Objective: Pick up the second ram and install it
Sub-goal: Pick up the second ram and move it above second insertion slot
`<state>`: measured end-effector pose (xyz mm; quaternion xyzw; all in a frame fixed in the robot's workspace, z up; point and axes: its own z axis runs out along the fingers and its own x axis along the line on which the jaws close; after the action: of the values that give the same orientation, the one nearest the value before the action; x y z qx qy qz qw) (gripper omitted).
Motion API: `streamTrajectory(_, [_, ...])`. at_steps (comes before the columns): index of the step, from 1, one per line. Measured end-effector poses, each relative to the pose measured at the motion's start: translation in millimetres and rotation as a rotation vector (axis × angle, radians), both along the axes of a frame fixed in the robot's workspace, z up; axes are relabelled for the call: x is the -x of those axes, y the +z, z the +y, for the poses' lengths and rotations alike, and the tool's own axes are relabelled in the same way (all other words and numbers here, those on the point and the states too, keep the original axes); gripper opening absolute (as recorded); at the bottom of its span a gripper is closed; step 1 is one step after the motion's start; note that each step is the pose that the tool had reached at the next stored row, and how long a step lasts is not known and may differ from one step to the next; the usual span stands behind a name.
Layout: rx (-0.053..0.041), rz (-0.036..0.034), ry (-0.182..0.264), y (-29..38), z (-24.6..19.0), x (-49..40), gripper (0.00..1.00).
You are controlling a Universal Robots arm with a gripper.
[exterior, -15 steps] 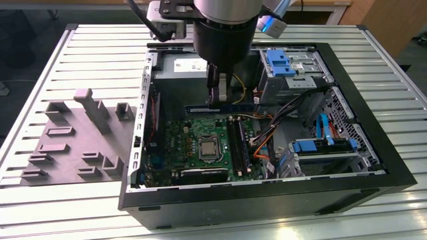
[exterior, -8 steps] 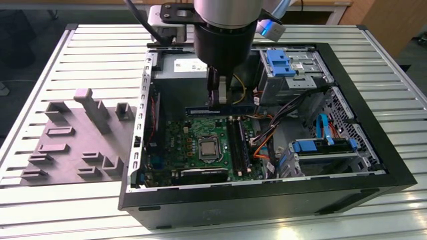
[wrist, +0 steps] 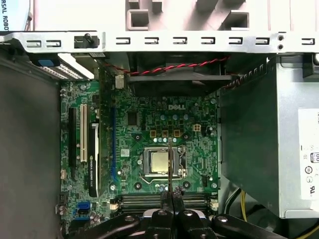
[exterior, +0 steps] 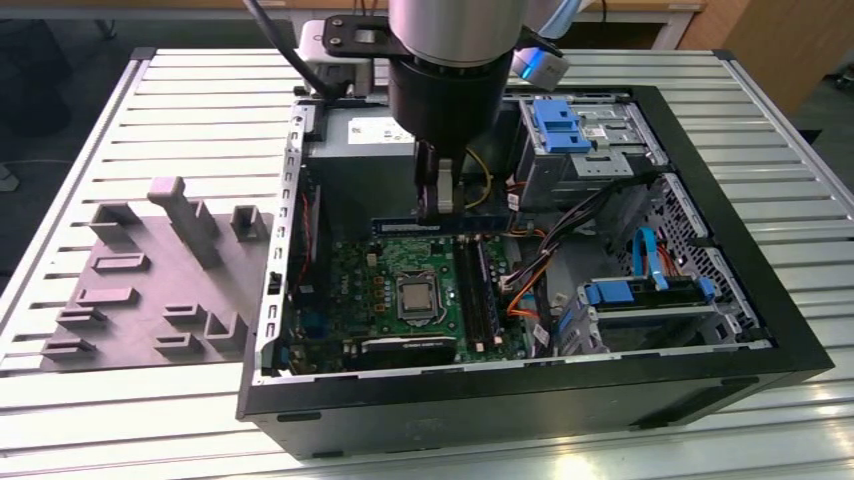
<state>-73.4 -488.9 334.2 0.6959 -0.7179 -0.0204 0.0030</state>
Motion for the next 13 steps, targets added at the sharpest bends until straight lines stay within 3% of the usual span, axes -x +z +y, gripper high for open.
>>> streamTrajectory(13, [0.0000, 0.0000, 0.000, -8.4, 0.0, -0.9, 0.12])
